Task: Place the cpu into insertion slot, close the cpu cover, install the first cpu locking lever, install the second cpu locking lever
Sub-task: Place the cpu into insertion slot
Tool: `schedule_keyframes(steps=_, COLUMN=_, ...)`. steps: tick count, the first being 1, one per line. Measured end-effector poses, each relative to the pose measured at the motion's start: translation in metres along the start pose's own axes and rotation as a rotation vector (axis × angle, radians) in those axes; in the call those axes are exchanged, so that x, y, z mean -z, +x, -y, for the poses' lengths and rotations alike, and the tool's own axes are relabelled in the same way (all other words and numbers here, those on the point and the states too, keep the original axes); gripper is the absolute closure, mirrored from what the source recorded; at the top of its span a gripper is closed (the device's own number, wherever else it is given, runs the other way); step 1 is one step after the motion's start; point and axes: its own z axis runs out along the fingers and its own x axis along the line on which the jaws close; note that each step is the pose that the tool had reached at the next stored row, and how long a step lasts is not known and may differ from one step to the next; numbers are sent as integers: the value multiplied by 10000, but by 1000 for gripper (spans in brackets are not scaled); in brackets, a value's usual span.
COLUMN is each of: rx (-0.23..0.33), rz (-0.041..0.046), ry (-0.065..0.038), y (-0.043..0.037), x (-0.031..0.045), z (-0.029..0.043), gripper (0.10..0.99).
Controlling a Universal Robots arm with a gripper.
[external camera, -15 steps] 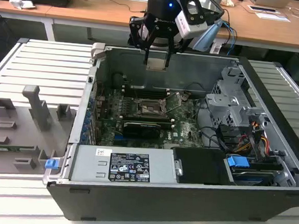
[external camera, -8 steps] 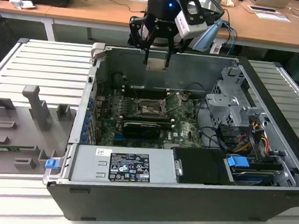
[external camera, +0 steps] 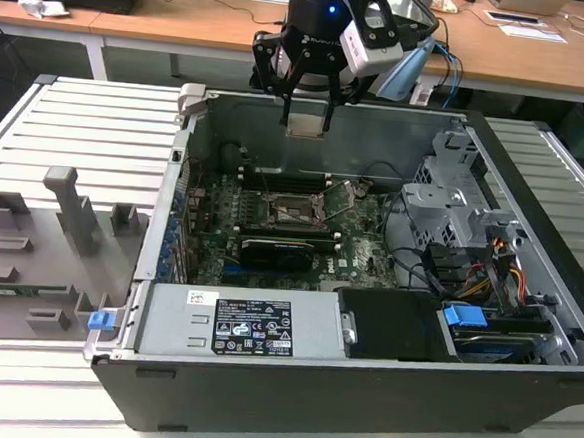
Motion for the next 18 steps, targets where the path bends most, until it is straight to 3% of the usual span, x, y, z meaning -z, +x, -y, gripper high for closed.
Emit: schedule_keyframes(steps=18, rx=-508, rz=46, ry=-9, y=0, x=0, z=0, gripper=557)
